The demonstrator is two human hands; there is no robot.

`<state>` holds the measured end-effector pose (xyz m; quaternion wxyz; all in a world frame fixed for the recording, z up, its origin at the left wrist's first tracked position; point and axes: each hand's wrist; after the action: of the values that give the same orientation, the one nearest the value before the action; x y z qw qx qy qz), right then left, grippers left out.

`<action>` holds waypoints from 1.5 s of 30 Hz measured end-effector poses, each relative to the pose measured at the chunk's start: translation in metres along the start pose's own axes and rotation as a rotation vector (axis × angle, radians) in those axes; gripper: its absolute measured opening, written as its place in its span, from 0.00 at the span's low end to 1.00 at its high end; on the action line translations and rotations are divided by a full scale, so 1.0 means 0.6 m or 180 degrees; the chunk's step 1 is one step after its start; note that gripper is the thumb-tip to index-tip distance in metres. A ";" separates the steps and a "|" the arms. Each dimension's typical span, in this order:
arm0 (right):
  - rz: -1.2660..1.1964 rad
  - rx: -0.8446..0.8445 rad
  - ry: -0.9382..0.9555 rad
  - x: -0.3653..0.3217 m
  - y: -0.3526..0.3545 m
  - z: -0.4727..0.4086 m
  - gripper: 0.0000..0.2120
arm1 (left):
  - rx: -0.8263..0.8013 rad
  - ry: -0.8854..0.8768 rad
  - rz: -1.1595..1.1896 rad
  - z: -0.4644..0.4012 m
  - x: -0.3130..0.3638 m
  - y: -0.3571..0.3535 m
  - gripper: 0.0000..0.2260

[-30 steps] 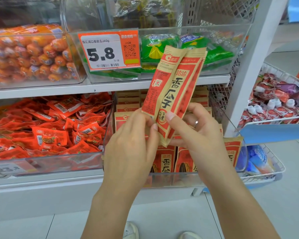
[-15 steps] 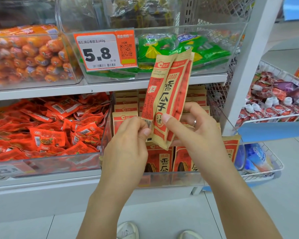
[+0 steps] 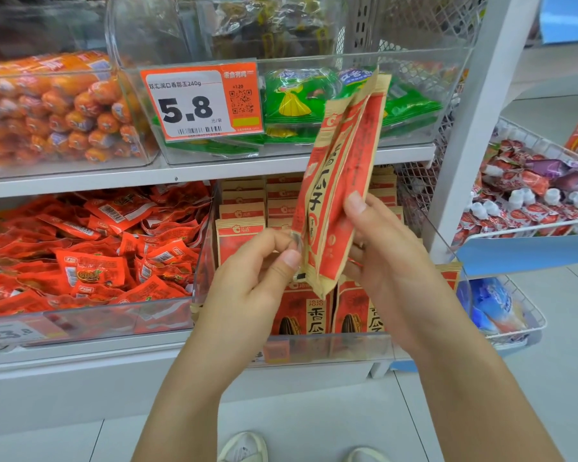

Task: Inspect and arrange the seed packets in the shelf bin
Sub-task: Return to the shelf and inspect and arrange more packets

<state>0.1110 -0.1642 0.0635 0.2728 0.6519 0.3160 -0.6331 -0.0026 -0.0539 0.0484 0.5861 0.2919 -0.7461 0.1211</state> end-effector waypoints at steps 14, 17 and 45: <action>0.0090 0.0817 -0.0078 -0.001 -0.008 0.002 0.39 | 0.0157 0.0185 0.0294 0.004 0.028 -0.006 0.09; 0.0125 0.0799 -0.0101 -0.001 -0.009 0.003 0.38 | 0.0126 0.0177 0.0370 0.003 0.027 -0.004 0.06; 0.0898 -0.0531 -0.0099 0.005 -0.006 0.007 0.27 | 0.1155 0.0125 0.1317 -0.002 0.040 0.018 0.16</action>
<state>0.1055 -0.1650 0.0603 0.4170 0.6550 0.2685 -0.5701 -0.0109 -0.0516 0.0730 0.5013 0.2312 -0.7445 0.3755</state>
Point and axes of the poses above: each hand's wrist, its own z-axis away from the middle knuckle, its own y-axis out of the back of the hand, x = y × z, and after that the axes turned 11 degrees about z, right-handed
